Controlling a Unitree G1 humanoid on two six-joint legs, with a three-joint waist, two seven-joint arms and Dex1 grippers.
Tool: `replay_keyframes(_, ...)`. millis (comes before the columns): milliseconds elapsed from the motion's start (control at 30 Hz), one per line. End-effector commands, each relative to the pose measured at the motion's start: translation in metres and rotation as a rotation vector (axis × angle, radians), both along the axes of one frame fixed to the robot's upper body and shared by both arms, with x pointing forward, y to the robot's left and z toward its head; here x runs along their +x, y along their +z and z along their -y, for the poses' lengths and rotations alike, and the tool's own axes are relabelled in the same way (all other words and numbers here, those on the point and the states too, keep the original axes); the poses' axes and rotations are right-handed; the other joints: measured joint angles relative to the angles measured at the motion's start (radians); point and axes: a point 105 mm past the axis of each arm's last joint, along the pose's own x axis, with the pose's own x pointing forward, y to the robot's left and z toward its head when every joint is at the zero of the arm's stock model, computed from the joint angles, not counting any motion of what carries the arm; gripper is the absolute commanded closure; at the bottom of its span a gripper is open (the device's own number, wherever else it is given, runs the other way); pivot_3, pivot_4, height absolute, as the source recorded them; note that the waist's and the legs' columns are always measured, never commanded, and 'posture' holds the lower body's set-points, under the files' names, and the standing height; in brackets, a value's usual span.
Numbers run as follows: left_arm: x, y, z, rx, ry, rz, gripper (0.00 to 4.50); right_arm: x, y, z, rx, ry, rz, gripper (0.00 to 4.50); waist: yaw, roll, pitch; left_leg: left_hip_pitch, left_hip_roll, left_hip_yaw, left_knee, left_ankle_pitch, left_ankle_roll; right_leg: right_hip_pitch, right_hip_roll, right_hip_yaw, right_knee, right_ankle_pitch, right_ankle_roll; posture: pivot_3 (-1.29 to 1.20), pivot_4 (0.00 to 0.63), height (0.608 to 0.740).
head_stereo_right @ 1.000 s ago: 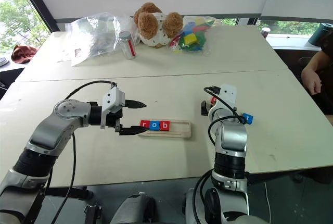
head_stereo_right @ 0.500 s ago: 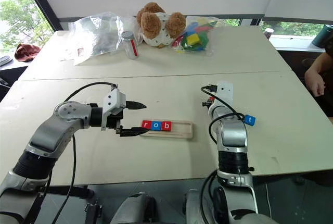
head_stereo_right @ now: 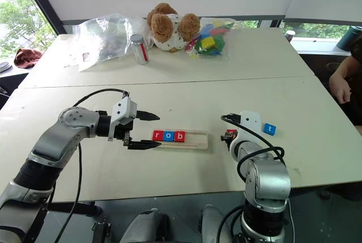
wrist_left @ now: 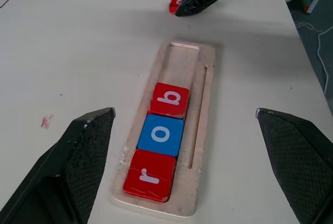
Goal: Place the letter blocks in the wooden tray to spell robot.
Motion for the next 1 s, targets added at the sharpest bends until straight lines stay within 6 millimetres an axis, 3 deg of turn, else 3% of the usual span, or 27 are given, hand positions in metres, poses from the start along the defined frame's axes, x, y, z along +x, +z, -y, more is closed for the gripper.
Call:
replay_keyframes(33,0.001,0.008,0.004,0.002,-0.023,0.045,0.00,0.004,0.000,0.000,0.004,-0.007,0.004,3.33,0.000,0.000,0.000,0.000,0.000,0.000,0.000,0.000,0.000,0.000,0.000,0.000,0.000,0.000,0.000,0.00,0.150,0.740)
replay_keyframes(167,0.000,0.007,0.005,0.003,-0.022,0.049,0.00,0.007,-0.005,0.004,-0.006,-0.008,-0.004,1.50,-0.001,0.000,0.000,0.000,0.000,0.000,0.000,0.000,0.000,0.000,0.000,0.000,0.000,0.000,0.000,0.00,0.150,0.740)
replay_keyframes(267,0.000,0.007,0.001,0.012,-0.014,0.053,0.00,0.008,0.007,-0.005,0.014,0.050,0.026,0.04,0.001,0.000,0.000,0.000,0.000,0.000,0.000,0.000,0.000,0.001,0.000,0.000,0.000,0.000,0.000,0.00,0.150,0.740)
replay_keyframes(400,0.003,0.008,-0.004,0.024,-0.004,0.058,0.00,0.012,0.034,-0.011,-0.016,0.151,0.107,0.04,0.002,0.000,0.000,0.000,0.000,0.000,0.000,0.000,0.000,0.001,-0.001,0.000,0.000,0.000,0.000,0.00,0.150,0.740)
replay_keyframes(500,0.006,0.014,-0.008,0.020,-0.001,0.065,0.00,0.021,0.059,-0.006,-0.094,0.326,0.157,0.04,0.002,0.001,0.001,0.000,0.000,0.000,0.000,0.000,0.000,0.000,-0.001,-0.001,-0.001,0.000,0.000,0.00,0.150,0.740)
replay_keyframes(600,0.003,0.023,-0.011,0.009,-0.024,0.054,0.00,0.024,0.080,-0.013,-0.108,0.703,0.248,0.04,0.002,0.000,0.001,-0.001,0.000,0.000,0.000,0.000,0.000,0.001,0.000,-0.002,-0.002,0.000,0.000,0.00,0.150,0.740)
replay_keyframes(667,-0.002,0.024,-0.012,0.031,-0.048,0.049,0.00,0.011,0.086,-0.010,-0.026,0.938,0.290,0.04,0.002,0.000,0.001,0.000,0.000,-0.001,0.000,-0.001,0.002,0.002,0.000,-0.003,-0.004,0.000,0.000,0.00,0.150,0.740)
replay_keyframes(867,-0.008,0.030,-0.021,0.072,-0.052,0.043,0.00,0.018,0.060,0.038,-0.258,1.191,0.247,0.04,0.003,-0.001,0.002,0.000,0.000,0.002,0.001,-0.002,0.004,0.003,0.000,-0.002,-0.005,0.000,0.001,0.00,0.150,0.740)
replay_keyframes(1000,-0.009,0.030,-0.022,0.075,-0.035,0.041,0.00,0.026,0.043,0.050,-0.295,1.270,0.199,0.04,0.001,-0.001,0.002,0.001,0.000,0.003,0.002,-0.002,0.004,0.005,-0.001,-0.001,-0.004,0.000,0.001,0.00,0.150,0.740)
